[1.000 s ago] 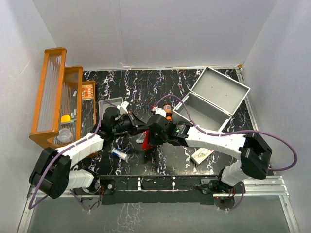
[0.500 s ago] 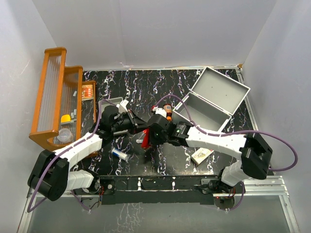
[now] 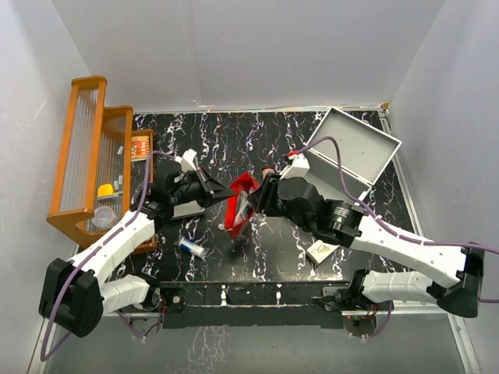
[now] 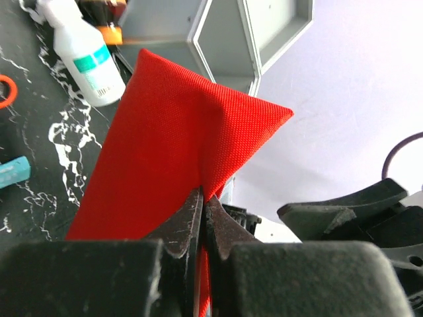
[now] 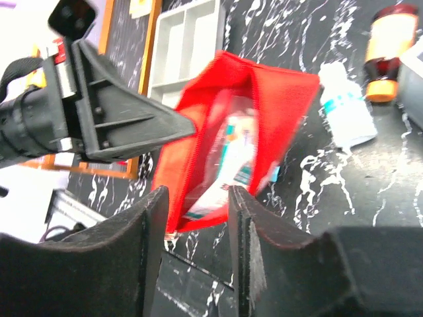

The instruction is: Organize the medicine kit

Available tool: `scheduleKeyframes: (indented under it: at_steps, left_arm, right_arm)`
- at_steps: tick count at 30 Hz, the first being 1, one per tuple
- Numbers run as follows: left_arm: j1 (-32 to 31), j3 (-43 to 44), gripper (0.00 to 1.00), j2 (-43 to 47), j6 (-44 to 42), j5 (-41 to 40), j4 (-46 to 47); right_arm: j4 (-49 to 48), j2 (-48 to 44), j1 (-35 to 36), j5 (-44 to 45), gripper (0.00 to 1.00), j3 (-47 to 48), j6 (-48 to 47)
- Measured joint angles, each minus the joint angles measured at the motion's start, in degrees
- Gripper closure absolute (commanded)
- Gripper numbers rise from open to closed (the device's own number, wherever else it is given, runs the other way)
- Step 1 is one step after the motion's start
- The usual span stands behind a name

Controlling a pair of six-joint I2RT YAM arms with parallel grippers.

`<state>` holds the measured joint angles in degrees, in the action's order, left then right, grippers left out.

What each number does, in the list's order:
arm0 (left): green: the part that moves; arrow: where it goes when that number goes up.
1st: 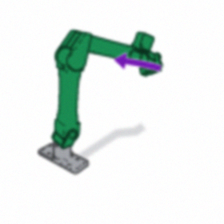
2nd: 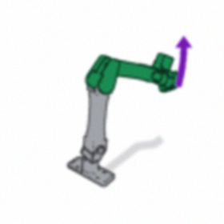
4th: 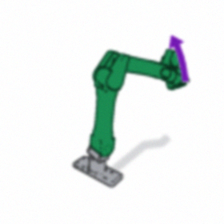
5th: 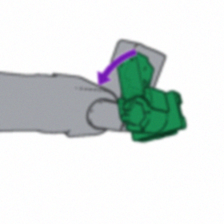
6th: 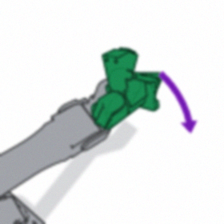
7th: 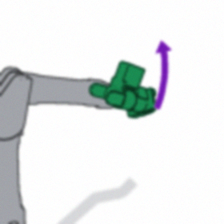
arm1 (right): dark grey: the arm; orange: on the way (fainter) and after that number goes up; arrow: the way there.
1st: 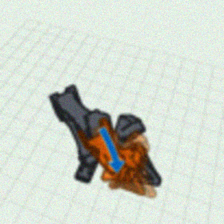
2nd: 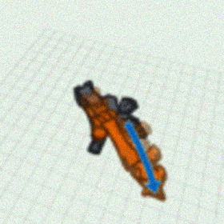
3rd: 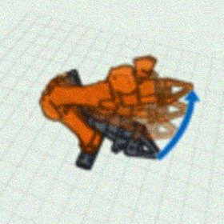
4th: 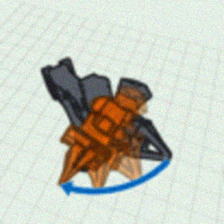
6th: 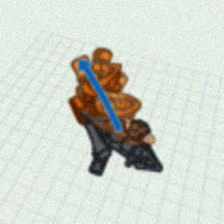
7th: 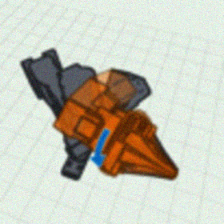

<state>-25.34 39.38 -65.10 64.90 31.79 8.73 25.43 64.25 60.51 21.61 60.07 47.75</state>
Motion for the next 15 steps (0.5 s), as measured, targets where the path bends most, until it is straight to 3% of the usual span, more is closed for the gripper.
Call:
scheduleKeyframes:
  at_steps: [7, 15]
  left_arm:
    - [3.02, 7.28, 1.00, 5.84, -3.19, -9.84, -11.76]
    - [3.17, 13.55, 1.00, 15.15, -4.50, -25.40, -20.57]
  right_arm:
    - [1.40, -1.55, -0.33, 7.89, 0.50, -1.81, 3.15]
    - [1.40, 5.73, -1.20, 6.60, 0.38, -2.67, 3.61]
